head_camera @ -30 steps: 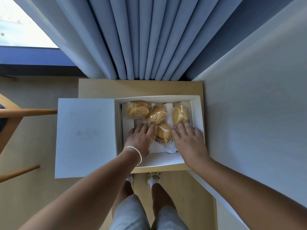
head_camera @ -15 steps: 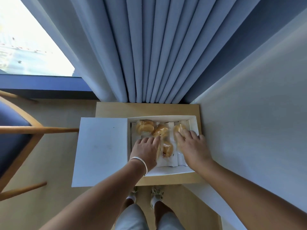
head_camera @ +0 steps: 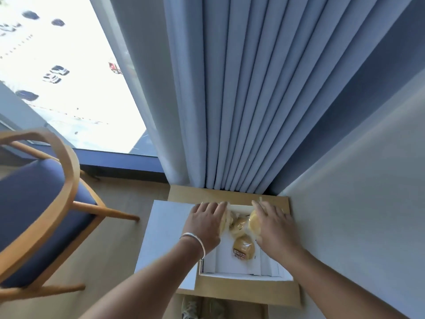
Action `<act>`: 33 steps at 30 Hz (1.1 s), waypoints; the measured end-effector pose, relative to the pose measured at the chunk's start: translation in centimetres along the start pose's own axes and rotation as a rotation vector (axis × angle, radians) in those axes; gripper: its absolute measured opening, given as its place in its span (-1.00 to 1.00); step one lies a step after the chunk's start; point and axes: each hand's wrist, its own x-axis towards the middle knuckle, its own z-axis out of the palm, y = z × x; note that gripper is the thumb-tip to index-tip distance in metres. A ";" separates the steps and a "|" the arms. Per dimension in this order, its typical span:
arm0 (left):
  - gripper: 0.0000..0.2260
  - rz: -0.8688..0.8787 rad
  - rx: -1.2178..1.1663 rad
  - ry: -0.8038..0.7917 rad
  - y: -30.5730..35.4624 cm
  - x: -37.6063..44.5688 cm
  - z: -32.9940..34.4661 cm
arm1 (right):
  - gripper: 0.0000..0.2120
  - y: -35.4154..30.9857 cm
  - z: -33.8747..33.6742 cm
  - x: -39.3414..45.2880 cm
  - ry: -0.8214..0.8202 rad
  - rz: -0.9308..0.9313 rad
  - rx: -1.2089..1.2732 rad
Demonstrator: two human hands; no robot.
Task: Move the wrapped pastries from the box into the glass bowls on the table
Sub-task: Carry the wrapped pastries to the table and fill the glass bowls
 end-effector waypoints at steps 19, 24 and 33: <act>-0.29 -0.559 0.159 0.238 -9.3 -14.0 -12.1 | -0.20 -16.3 -8.8 3.1 0.181 -0.516 0.000; -0.26 -0.718 0.215 0.266 -12.4 -20.8 -13.7 | -0.21 -23.3 -9.6 2.0 0.179 -0.682 -0.006; -0.23 -1.010 0.262 0.265 -17.9 -34.6 -14.6 | -0.16 -37.8 -10.0 -2.5 0.209 -0.923 -0.072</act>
